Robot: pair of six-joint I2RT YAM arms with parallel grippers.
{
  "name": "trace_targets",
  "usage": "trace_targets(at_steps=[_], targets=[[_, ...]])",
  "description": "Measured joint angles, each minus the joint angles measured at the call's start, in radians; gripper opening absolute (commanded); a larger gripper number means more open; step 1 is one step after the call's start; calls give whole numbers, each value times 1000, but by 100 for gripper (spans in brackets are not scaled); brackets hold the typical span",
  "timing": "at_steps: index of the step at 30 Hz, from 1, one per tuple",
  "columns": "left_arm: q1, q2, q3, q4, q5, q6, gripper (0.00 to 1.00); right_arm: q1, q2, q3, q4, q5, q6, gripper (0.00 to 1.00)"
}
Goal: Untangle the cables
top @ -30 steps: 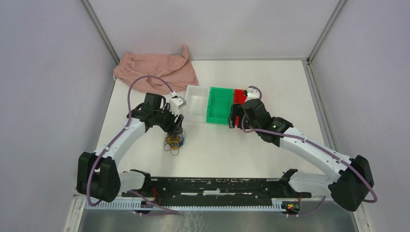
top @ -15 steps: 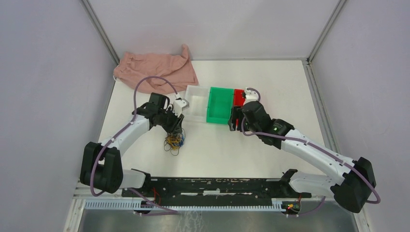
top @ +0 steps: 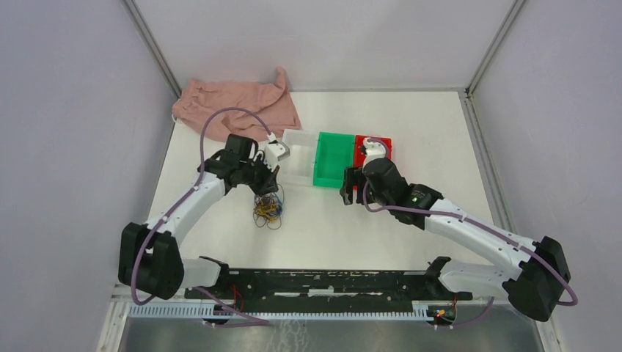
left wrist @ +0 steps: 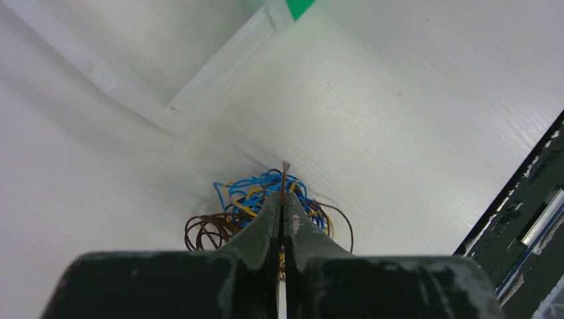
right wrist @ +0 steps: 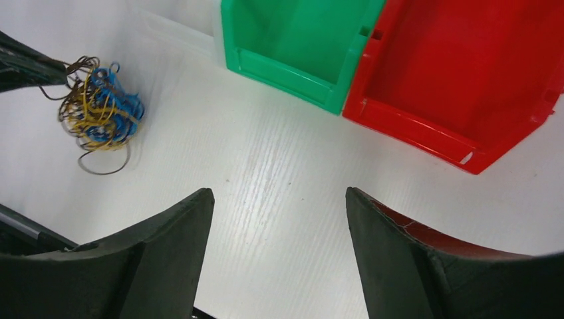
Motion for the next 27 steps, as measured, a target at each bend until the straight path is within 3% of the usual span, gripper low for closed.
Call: trace_targets(at_steps=[9, 16, 27], targets=[[-35, -160, 121, -87, 24, -72, 3, 148, 38, -13, 201, -13, -89, 91], [-35, -241, 164, -192, 59, -132, 3, 229, 73, -37, 426, -29, -186, 91], [-39, -279, 292, -289, 100, -183, 3, 293, 240, 64, 522, -67, -232, 91]])
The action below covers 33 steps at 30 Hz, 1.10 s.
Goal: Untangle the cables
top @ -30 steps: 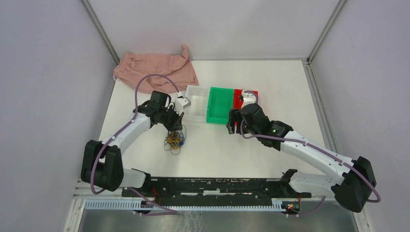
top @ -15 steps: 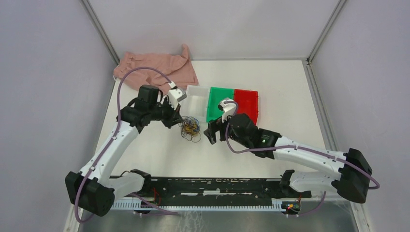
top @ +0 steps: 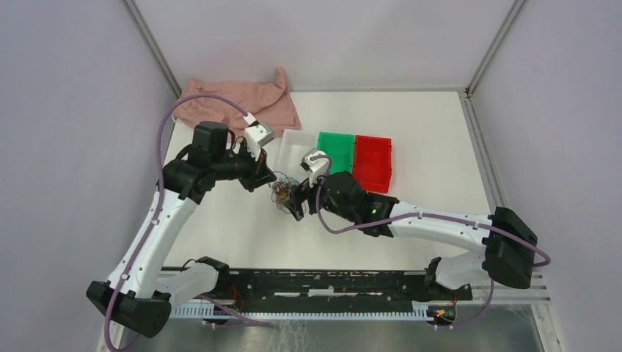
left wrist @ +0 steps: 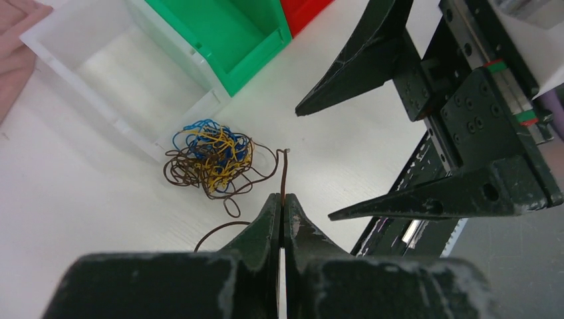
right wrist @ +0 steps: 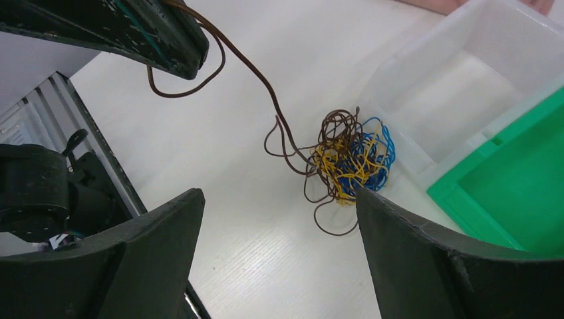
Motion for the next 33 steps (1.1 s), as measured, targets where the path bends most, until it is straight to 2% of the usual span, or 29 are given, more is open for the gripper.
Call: trace_targets(at_steps=[5, 18, 27, 33], targets=[[-2, 0, 87, -32, 5, -4, 3, 10, 21, 50, 32, 11, 1, 89], [-2, 3, 293, -59, 27, -60, 3, 10, 146, 161, 126, 47, 32, 74], [-2, 83, 555, -55, 27, -134, 3, 10, 205, 168, 195, 24, 74, 72], [-2, 126, 691, -36, 34, -189, 3, 10, 224, 189, 214, 6, 81, 66]])
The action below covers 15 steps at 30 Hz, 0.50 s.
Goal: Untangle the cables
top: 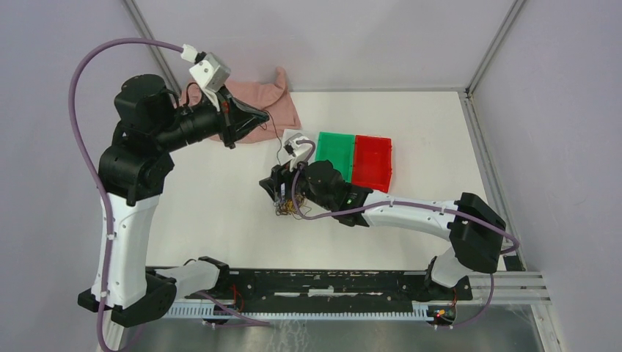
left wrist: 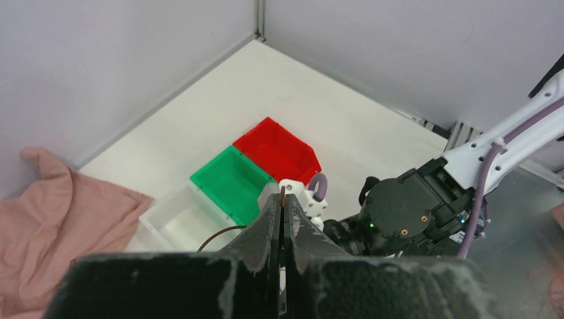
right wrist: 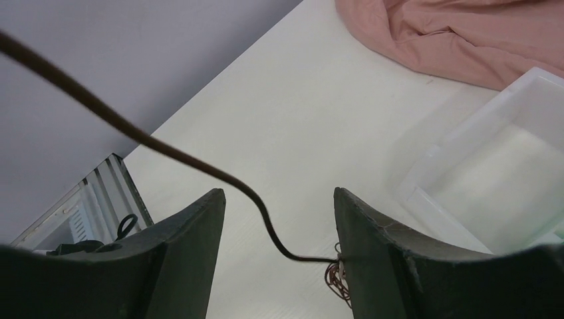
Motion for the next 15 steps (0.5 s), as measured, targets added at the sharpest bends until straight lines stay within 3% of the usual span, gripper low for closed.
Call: trace_targets(at_steps=[8, 15], targets=[[0, 5, 76, 66, 39, -75, 3, 0, 4, 6, -4, -12, 5, 58], [0, 50, 196, 87, 41, -94, 3, 0, 37, 6, -24, -12, 8, 58]])
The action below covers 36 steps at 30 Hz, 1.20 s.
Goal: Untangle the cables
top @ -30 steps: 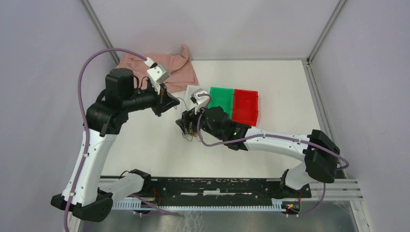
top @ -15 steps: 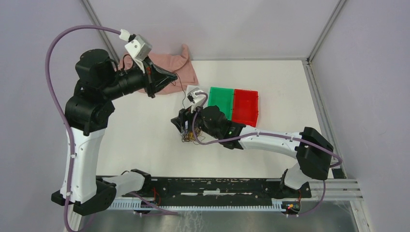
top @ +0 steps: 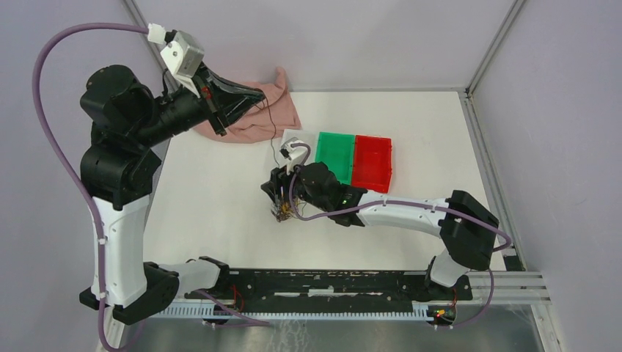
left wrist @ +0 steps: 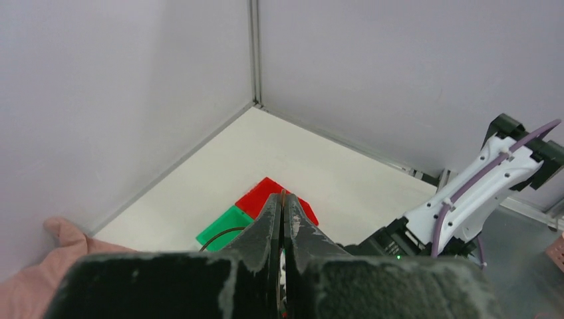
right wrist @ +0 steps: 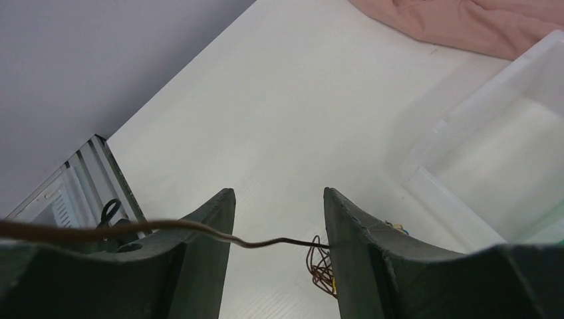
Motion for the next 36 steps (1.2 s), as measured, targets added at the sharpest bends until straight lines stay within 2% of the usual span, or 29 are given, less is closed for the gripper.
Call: trace_targets(at_steps=[9, 14, 24, 36], targets=[[0, 24, 123, 62, -7, -37, 3, 0, 58, 0, -23, -1, 14, 58], [0, 20, 143, 139, -37, -42, 3, 0, 60, 0, -31, -1, 17, 57], [0, 14, 161, 277, -110, -50, 3, 0, 108, -6, -40, -2, 32, 46], [0, 22, 232, 393, -225, -45, 3, 0, 128, -153, -29, 12, 58, 42]])
